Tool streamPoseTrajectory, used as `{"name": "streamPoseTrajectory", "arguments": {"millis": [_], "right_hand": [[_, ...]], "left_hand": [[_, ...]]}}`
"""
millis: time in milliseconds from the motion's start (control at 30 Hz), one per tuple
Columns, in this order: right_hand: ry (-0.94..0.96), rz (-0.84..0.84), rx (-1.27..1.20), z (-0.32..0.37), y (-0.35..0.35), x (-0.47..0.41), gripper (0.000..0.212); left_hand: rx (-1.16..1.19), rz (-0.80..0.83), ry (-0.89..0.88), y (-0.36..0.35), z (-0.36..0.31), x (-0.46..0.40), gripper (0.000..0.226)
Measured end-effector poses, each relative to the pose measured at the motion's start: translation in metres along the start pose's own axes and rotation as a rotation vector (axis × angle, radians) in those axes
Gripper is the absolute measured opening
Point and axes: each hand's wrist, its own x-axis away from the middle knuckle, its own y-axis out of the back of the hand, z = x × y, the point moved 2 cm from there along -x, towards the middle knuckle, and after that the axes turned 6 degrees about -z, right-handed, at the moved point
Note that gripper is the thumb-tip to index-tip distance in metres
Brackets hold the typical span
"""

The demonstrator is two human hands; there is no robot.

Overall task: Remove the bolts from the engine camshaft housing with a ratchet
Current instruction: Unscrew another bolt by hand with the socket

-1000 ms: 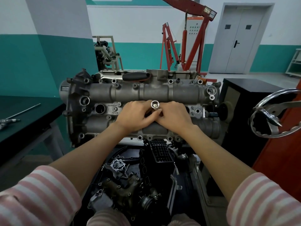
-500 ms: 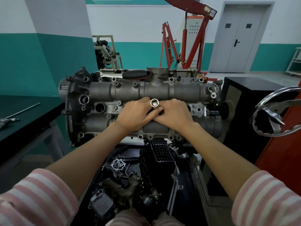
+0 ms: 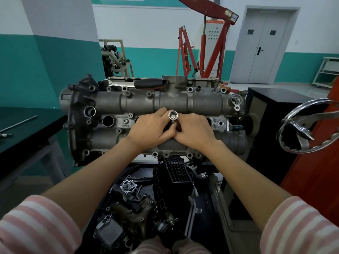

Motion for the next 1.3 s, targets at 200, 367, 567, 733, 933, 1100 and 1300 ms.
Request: {"name": "streamPoseTrajectory", "arguments": {"millis": [200,367,567,733,933,1100,1300], "right_hand": [[-0.043,-0.012,-0.055,0.0008,0.0012,-0.0002,0.022],[-0.075,-0.002,-0.050,-0.0003,0.0006,-0.0007,0.020],[-0.044,0.024,-0.045,0.0001,0.0006,-0.0001,0.014],[-0.054,-0.004,-0.078,0.0004,0.0019,-0.0002,0.026],[-0.073,-0.005,-0.090,0.0001,0.0027,0.0000,0.025],[-0.076,-0.007,-0.067,0.0013,0.0039,0.0012,0.023],[-0.009,0.001,-0.028,0.0003,0.0006,0.0012,0.020]], "left_hand": [[-0.023,-0.015,0.033,-0.0017,0.0052,-0.0005,0.033],[0.019,-0.041,0.002,0.0027,0.0022,0.0013,0.052],[0.034,-0.052,-0.019,0.0018,0.0019,0.0019,0.039],[0.023,-0.043,0.002,-0.0005,0.0035,0.0011,0.050],[-0.007,-0.046,0.020,-0.0007,0.0059,0.0012,0.059],[0.017,-0.030,0.021,0.0017,0.0041,0.0006,0.063],[0.042,-0.026,0.005,0.0020,0.0013,0.0012,0.051]]}}
